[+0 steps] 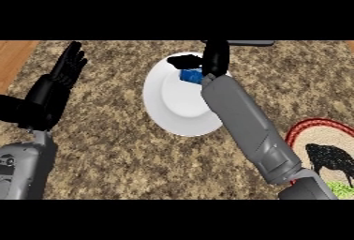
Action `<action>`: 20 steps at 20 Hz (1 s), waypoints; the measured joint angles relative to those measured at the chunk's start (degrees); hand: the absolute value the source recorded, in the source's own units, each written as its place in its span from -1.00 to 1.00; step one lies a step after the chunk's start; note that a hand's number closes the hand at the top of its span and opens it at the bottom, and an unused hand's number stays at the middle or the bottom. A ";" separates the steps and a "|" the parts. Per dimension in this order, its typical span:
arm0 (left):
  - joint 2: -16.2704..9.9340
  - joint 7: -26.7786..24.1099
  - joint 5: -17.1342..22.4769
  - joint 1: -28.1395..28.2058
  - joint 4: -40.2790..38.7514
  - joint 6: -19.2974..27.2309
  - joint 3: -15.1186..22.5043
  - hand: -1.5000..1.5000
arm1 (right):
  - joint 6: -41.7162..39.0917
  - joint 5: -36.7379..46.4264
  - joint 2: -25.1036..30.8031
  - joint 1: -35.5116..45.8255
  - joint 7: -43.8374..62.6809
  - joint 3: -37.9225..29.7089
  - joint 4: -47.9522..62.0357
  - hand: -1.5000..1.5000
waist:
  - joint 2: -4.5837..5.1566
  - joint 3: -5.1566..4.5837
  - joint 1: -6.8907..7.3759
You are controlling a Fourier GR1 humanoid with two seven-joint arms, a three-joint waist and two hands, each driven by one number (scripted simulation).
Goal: Pick the can from the placemat and place it in the plate
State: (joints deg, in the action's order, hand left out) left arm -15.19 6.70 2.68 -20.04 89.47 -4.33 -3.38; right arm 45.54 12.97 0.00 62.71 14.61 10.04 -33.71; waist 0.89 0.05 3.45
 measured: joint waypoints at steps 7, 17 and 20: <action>-0.19 0.87 -0.47 3.30 2.53 0.53 -1.02 0.00 | 0.07 -4.86 1.42 -7.30 -6.59 -4.20 -7.56 -1.00 | -0.78 -0.02 -2.61; -1.01 0.60 0.33 4.78 2.99 -0.52 -3.49 0.00 | -8.61 -6.53 10.45 -28.89 -5.79 -2.69 -33.80 -1.00 | -1.22 -0.06 -4.32; -0.30 0.83 -0.43 5.16 3.65 -0.18 -2.92 0.00 | -11.67 -7.17 13.55 -34.80 -5.24 -3.26 -40.25 -1.00 | -1.16 -0.06 -4.18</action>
State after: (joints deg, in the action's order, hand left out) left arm -15.48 7.54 2.25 -14.89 93.11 -4.52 -6.31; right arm 33.86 5.81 13.55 27.91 9.37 6.78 -73.96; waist -0.26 -0.01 -0.73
